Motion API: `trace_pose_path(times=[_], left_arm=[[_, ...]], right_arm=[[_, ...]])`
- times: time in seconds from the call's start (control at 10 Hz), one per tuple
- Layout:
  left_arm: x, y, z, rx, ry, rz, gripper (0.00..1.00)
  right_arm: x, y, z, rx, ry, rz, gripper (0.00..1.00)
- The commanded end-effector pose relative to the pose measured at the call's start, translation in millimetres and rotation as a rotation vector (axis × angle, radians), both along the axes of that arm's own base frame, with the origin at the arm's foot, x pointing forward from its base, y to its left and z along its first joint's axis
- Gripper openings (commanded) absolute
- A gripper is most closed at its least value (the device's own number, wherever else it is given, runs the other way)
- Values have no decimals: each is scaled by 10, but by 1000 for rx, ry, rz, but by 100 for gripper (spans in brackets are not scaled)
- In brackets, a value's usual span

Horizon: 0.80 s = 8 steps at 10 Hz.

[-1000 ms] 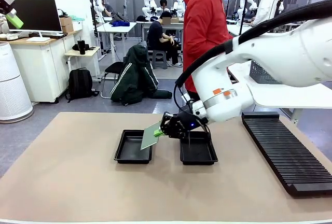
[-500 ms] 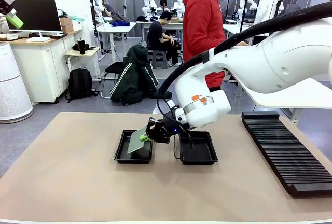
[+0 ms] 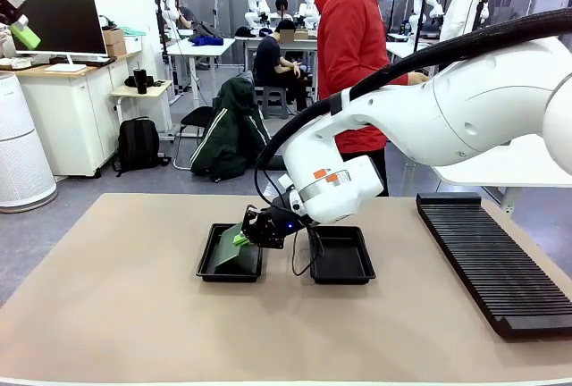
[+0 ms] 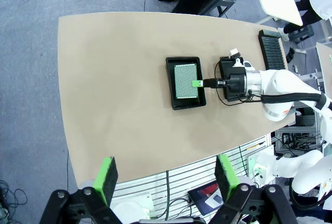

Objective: Inspect and transfer BCBs to ESD trays.
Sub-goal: Pick up the Blank PCB from the PCB Rack and place it in the left ESD tray.

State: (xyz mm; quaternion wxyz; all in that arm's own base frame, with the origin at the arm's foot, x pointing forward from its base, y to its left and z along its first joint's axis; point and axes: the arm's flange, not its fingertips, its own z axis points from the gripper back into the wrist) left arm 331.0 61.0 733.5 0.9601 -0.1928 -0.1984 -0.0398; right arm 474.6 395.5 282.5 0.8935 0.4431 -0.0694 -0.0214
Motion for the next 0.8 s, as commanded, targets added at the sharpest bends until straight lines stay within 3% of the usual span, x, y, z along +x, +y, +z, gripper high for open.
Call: trace_pose_path(times=[0.0, 0.7], left_arm=[[-2, 13, -8, 9, 0, 4, 100], [-2, 13, -8, 9, 0, 4, 100]], right_arm=[[90, 63, -51, -26, 24, -26, 1], [13, 4, -39, -4, 9, -5, 1]])
